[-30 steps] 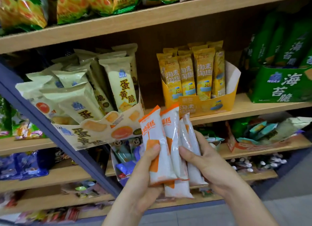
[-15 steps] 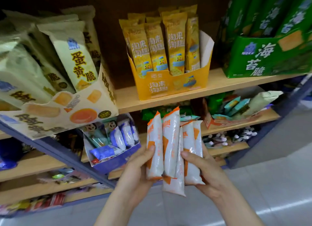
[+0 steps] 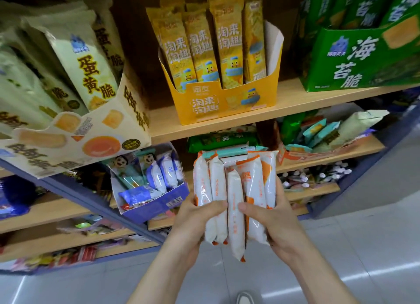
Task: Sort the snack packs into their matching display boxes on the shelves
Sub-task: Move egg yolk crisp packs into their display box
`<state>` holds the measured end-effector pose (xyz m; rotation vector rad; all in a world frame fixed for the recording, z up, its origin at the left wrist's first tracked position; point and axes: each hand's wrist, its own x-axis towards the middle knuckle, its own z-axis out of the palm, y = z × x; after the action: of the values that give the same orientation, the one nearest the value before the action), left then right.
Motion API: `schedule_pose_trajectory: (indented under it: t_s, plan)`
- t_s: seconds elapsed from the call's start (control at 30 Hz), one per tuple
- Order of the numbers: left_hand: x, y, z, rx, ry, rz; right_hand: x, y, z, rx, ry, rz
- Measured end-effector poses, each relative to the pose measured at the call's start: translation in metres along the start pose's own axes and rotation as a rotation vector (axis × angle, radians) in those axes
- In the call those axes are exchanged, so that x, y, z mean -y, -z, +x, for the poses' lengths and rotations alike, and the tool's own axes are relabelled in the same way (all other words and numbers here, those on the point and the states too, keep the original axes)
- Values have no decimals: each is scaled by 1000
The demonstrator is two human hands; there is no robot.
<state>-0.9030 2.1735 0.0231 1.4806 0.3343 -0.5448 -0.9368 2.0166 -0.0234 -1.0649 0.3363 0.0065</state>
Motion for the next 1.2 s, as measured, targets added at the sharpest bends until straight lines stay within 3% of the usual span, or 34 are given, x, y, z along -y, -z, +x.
schedule_pose_trajectory:
  t_s: [0.13, 0.3, 0.47, 0.57, 0.77, 0.9, 1.2]
  plan:
    - [1, 8, -3, 95, 33, 141, -10, 7, 4, -4, -122, 137]
    - [1, 9, -4, 110, 41, 246, -6, 3, 5, 2, -93, 124]
    - [-7, 7, -8, 240, 216, -100, -3, -2, 5, -129, 21, -44]
    - [-5, 5, -10, 319, 224, -217, -3, -3, 3, -174, 81, -177]
    - [3, -6, -4, 168, 101, -103, 0, 1, 3, -140, 99, -369]
    - [10, -8, -1, 128, 42, -87, -1, -2, -1, -208, 285, -593]
    - [14, 2, 1, 52, -97, -89, 5, -17, -18, -121, 362, -709]
